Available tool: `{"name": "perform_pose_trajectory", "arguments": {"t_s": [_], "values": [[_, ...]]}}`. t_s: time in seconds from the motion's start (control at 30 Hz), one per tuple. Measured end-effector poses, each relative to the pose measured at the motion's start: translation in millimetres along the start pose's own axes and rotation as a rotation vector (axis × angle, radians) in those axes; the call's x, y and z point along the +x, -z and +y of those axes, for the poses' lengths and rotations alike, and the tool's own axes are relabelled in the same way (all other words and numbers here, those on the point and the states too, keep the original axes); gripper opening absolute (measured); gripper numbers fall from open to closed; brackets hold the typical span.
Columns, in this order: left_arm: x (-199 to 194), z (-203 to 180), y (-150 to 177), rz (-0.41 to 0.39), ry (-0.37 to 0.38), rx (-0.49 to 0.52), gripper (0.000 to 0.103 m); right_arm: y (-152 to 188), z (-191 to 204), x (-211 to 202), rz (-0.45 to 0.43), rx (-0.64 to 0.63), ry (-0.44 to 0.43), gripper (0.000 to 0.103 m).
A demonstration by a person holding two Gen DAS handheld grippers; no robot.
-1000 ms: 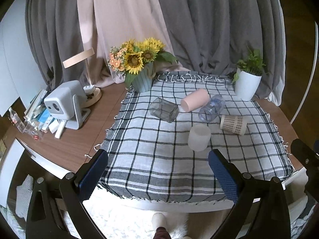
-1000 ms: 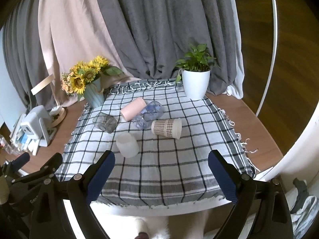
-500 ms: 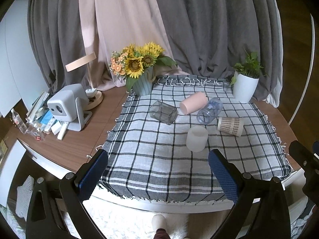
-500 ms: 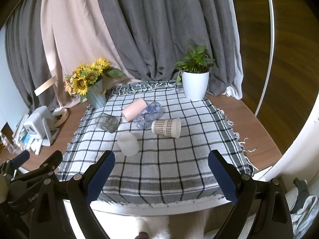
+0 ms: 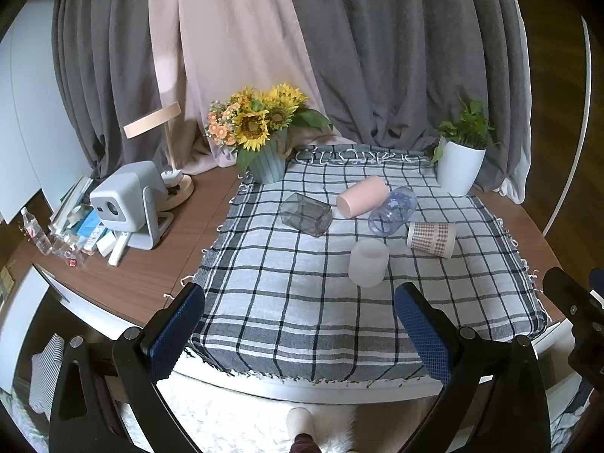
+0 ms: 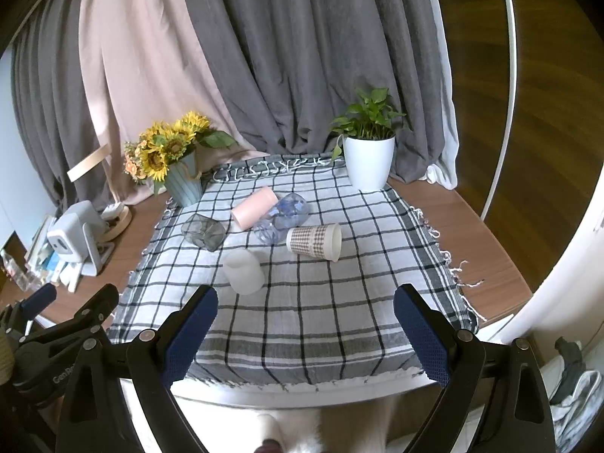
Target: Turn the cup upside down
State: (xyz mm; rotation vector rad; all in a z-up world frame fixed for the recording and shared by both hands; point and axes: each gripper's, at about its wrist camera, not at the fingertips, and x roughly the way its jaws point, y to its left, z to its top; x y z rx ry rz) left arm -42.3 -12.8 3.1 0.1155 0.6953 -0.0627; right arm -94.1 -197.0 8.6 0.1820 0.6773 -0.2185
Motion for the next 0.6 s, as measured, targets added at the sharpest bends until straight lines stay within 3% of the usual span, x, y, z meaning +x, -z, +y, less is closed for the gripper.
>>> {"name": "perform_pose_trajectory", "arguments": {"t_s": [0.6], "values": [[-3.5, -6.8, -1.4, 0.005, 0.003, 0.003, 0.103, -0.5, -3.4, -0.1, 0.002, 0.000, -0.002, 0.095]]}}
